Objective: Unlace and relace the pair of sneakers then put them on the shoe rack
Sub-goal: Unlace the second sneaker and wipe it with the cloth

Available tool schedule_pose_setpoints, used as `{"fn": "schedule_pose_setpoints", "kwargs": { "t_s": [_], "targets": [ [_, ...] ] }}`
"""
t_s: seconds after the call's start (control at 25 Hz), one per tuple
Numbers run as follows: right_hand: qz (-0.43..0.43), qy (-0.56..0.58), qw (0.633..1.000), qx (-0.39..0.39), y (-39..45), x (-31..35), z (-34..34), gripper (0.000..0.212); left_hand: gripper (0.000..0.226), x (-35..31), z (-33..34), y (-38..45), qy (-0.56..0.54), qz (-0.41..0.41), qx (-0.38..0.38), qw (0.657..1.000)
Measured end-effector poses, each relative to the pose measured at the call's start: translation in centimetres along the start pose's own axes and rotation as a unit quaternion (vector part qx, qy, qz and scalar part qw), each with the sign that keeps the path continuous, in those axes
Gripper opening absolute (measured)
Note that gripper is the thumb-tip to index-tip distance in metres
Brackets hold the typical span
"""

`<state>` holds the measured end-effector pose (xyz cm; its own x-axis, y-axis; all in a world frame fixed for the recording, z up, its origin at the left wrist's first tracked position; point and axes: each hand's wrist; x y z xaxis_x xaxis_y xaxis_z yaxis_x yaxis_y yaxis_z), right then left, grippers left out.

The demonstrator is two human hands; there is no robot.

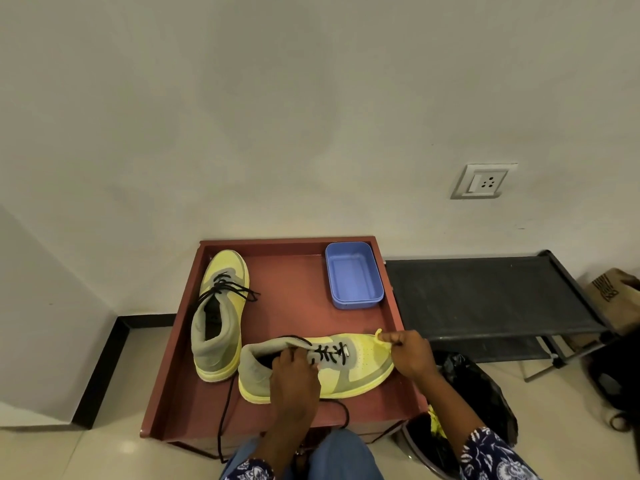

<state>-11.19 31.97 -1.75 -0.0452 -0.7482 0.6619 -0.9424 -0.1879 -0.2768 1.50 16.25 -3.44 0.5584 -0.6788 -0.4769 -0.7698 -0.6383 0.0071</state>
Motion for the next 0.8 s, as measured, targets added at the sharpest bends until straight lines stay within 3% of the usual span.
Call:
{"fn": "schedule_pose_setpoints", "kwargs": {
  "t_s": [0.32,0.6,0.8],
  "targets": [
    [0.046,0.037,0.998,-0.022,-1.1,-0.4,-1.0,0.033,0.017,-0.7,-1.1,1.2,-0.063,0.033,0.021,0.997],
    [0.043,0.102,0.993,-0.049,-2.1,0.0,-2.0,0.025,0.004,-0.8,-2.7,3.6,-0.069,0.132,0.039,0.988],
    [0.036,0.112,0.992,-0.047,-2.3,0.3,-1.8,0.026,0.02,-1.3,-4.5,5.5,-0.052,0.2,0.031,0.978]
  ]
}}
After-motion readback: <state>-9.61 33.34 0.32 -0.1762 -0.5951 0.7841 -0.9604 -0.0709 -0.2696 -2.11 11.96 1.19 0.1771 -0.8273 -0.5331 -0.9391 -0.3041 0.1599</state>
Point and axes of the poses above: each hand's wrist, its own y-axis towards the middle knuckle, its own z-axis out of the palm, x = y × z, and after that the axes turned 4 degrees about -x, right-handed
